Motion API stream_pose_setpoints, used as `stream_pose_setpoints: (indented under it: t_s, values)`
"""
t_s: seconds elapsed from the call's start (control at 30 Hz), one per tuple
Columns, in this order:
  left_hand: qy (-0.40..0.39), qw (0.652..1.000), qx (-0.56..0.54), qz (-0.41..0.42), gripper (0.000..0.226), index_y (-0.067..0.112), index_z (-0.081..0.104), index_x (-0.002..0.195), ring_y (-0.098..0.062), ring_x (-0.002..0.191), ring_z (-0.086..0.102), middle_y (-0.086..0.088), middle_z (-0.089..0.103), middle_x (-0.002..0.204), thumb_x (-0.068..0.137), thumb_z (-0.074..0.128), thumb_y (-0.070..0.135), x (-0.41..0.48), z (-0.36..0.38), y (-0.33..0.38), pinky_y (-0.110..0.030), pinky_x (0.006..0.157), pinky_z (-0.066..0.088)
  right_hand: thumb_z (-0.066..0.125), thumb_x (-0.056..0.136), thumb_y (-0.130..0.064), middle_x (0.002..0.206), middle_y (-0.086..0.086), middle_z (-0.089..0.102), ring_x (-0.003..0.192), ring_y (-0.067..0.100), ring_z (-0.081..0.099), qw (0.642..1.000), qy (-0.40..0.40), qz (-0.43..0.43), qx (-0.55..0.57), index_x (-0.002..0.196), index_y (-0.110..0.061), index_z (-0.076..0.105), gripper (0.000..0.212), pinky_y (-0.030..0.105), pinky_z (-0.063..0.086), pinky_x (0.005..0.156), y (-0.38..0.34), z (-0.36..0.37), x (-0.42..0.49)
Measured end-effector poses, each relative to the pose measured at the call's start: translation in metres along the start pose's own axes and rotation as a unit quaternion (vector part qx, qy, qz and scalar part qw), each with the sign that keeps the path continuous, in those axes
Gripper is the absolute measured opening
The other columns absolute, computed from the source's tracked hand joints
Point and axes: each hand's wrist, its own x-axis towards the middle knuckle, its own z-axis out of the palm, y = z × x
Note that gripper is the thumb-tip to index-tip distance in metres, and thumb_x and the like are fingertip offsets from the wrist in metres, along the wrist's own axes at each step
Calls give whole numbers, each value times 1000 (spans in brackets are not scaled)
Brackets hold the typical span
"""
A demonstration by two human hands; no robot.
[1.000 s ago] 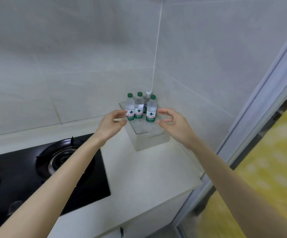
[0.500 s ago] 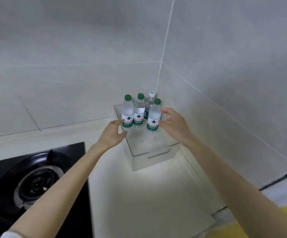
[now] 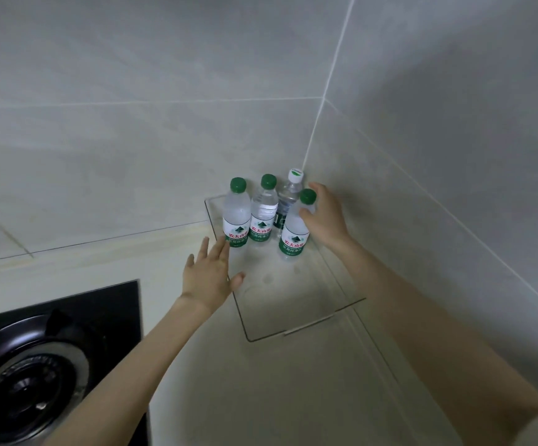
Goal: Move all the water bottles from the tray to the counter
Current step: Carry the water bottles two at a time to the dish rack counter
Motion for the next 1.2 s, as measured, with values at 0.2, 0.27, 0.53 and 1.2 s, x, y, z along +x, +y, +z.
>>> stream_pose_setpoints:
  t_s: [0.2, 0.27, 0.53, 1.2]
  values:
    - [-8, 1000, 26, -5, 71, 24, -1, 152, -24, 148, -8, 6, -12, 160, 96, 29, 56, 0, 5, -2, -46, 117, 16, 59, 83, -2, 112, 12, 65, 102, 29, 60, 1000, 22, 2, 1, 119, -7, 56, 37, 26, 40, 82, 13, 9, 13]
    - [-9, 1000, 23, -8, 68, 27, -1, 152, -25, 148, -9, 7, -16, 160, 97, 28, 55, -1, 5, -1, -47, 117, 16, 60, 82, -2, 108, 12, 66, 98, 28, 61, 999, 32, -3, 4, 115, -7, 58, 33, 23, 38, 78, 14, 9, 13]
    - [38, 992, -117, 0, 70, 33, 2, 152, -19, 149, -4, 5, 1, 161, 95, 38, 54, -27, 0, 3, -44, 120, 9, 54, 89, -5, 117, 14, 58, 110, 32, 51, 997, 60, -45, -7, 120, -5, 53, 31, 31, 36, 90, 19, 9, -20]
    - [259, 837, -480, -36, 89, 35, 37, 139, -3, 118, 49, 16, 54, 128, 64, 86, 36, -197, -85, 63, -15, 90, 40, 56, 93, -24, 113, 0, 62, 102, 22, 57, 922, -16, -316, 222, 128, -23, 54, 35, 40, 51, 92, -151, -118, -181]
